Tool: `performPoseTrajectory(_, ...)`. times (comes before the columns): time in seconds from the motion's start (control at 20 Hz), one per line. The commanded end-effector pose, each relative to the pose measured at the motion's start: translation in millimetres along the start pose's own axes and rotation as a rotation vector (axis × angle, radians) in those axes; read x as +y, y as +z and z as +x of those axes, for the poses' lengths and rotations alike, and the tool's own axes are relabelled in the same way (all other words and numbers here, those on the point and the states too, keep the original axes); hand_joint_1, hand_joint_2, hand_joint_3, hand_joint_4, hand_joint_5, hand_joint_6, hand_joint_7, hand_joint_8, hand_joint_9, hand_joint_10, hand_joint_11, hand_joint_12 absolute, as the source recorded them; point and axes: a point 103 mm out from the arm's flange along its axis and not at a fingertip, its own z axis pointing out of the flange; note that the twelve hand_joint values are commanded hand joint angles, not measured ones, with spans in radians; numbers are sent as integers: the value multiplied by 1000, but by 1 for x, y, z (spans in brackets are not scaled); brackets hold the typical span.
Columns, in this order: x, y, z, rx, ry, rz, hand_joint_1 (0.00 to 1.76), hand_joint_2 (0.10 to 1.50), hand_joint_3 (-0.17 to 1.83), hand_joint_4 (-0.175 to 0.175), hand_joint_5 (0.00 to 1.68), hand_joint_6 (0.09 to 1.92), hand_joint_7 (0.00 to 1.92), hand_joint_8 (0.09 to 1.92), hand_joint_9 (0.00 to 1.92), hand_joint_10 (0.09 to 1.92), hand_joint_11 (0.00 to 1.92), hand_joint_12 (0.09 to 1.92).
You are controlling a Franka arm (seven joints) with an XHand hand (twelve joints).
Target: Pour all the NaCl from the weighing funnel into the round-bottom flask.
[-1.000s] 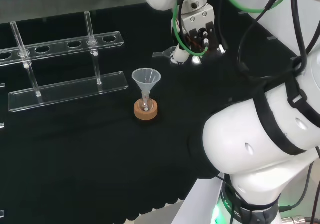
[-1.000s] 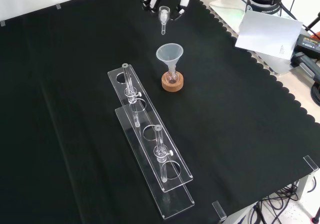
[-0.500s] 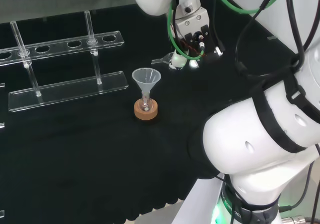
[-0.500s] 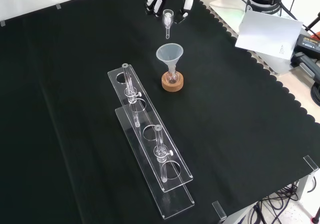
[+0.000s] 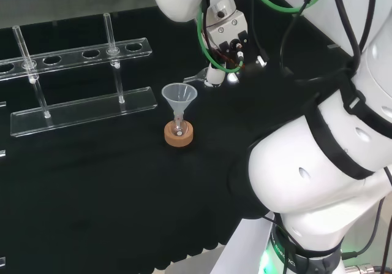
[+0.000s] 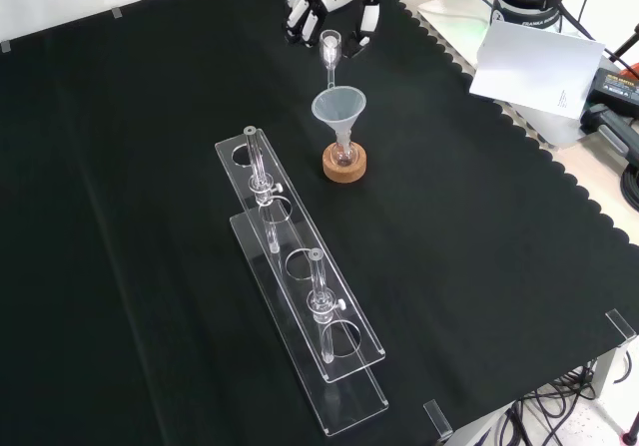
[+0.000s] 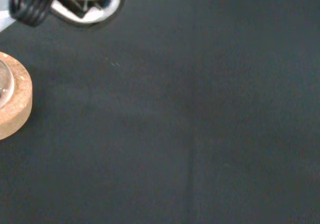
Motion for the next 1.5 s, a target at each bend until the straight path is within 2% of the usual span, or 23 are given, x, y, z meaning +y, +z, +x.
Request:
performPoseTrajectory(0.05,7,-1,0,-36,-7,7,1129,637,678,175,1297,640,658,645,1028,280,987,940)
performPoseTrajectory(0.25,8,-2,1,-75,-7,9,1130,636,679,175,1298,637,657,645,1027,278,986,939)
performPoseTrajectory(1.5,11,-1,1,-189,-2,55,1130,635,676,175,1304,626,650,644,1025,267,979,938)
